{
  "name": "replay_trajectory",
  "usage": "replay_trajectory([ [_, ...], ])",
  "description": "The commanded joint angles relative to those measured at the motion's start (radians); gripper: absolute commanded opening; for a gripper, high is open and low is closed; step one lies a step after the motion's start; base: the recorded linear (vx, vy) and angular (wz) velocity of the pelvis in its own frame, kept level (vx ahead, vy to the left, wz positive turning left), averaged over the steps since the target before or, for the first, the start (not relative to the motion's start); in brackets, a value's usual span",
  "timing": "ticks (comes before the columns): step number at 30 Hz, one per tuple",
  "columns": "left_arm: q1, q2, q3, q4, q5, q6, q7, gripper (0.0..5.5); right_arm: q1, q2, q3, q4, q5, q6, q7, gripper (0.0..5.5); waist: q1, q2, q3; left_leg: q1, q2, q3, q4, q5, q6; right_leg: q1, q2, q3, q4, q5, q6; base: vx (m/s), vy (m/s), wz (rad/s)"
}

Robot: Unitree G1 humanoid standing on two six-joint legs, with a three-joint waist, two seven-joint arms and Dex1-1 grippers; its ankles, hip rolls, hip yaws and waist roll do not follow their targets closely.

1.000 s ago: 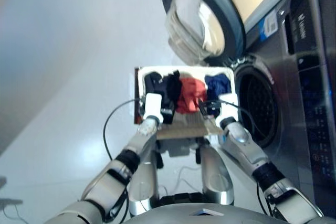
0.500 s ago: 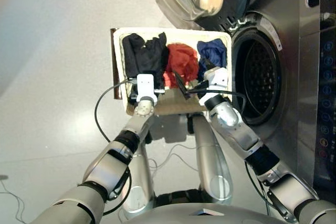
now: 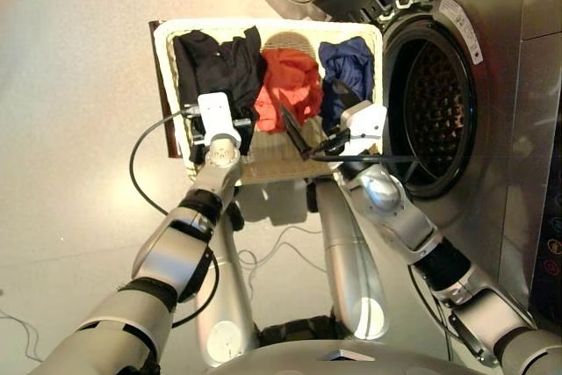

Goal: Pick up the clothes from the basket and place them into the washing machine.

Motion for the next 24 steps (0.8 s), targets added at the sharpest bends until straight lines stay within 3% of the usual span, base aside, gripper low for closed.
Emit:
replay_trajectory([
  [1, -0.078, 0.025, 0.022, 0.020, -0.006, -0.055, 0.019, 5.50, 0.006, -0.019, 0.000, -0.148, -0.012, -0.074, 0.014, 5.50, -0.005, -0.025, -0.011, -0.054, 0.034, -0.038, 0.174, -0.127, -0.017, 0.005, -0.014, 0.022, -0.044, 0.023, 0.074, 0.000, 0.000, 0.000],
  [7, -0.116, 0.056, 0.025, 0.030, -0.014, -0.059, 0.028, 5.50, -0.003, -0.034, -0.005, -0.180, 0.009, -0.077, 0.030, 5.50, -0.008, -0.035, -0.011, -0.093, 0.046, -0.040, 0.244, -0.158, -0.015, -0.034, -0.002, 0.036, 0.007, 0.001, 0.075, 0.000, 0.000, 0.000],
  [15, -0.145, 0.075, 0.025, 0.039, -0.045, -0.059, 0.005, 5.50, 0.000, -0.057, -0.009, -0.215, 0.035, -0.073, 0.054, 5.50, -0.014, -0.038, -0.011, -0.134, 0.051, -0.048, 0.301, -0.187, -0.013, -0.073, -0.005, 0.037, 0.051, -0.018, 0.078, 0.012, 0.005, -0.002],
  [16, -0.143, 0.073, 0.022, 0.045, -0.049, -0.057, -0.002, 5.50, 0.006, -0.057, -0.006, -0.213, 0.041, -0.071, 0.057, 5.50, -0.014, -0.036, -0.011, -0.119, 0.053, -0.052, 0.318, -0.226, -0.019, -0.059, -0.004, 0.033, 0.070, -0.053, 0.081, 0.097, 0.037, -0.023],
  [17, -0.147, 0.073, 0.019, 0.050, -0.051, -0.055, -0.010, 5.50, 0.007, -0.057, -0.006, -0.211, 0.041, -0.070, 0.058, 5.50, -0.015, -0.037, -0.011, -0.123, 0.054, -0.052, 0.319, -0.226, -0.020, -0.062, -0.004, 0.032, 0.069, -0.052, 0.080, 0.100, 0.035, -0.003],
  [18, -0.148, 0.073, 0.019, 0.051, -0.051, -0.055, -0.013, 3.84, 0.008, -0.058, -0.006, -0.209, 0.039, -0.069, 0.058, 5.50, -0.015, -0.037, -0.011, -0.123, 0.054, -0.051, 0.317, -0.225, -0.020, -0.064, -0.004, 0.033, 0.067, -0.049, 0.080, 0.000, 0.000, 0.000],
  [19, -0.150, 0.074, 0.019, 0.052, -0.048, -0.054, -0.015, 0.00, 0.007, -0.059, -0.008, -0.206, 0.037, -0.069, 0.059, 5.50, -0.017, -0.038, -0.011, -0.122, 0.053, -0.050, 0.308, -0.218, -0.020, -0.063, -0.004, 0.031, 0.059, -0.043, 0.080, 0.000, 0.000, 0.000],
  [23, -0.136, 0.063, 0.014, 0.034, -0.045, -0.061, -0.020, 0.00, 0.012, -0.061, -0.013, -0.200, 0.028, -0.068, 0.060, 5.50, -0.016, -0.035, -0.011, -0.098, 0.052, -0.041, 0.267, -0.201, -0.024, -0.046, -0.005, 0.029, 0.024, -0.027, 0.079, -0.020, 0.001, -0.001],
  [24, -0.131, 0.057, 0.014, 0.023, -0.043, -0.064, -0.021, 0.00, 0.010, -0.061, -0.016, -0.196, 0.026, -0.068, 0.059, 5.50, -0.017, -0.036, -0.011, -0.101, 0.047, -0.031, 0.235, -0.159, -0.017, -0.048, -0.005, 0.030, -0.009, 0.013, 0.076, -0.073, 0.008, 0.003],
])
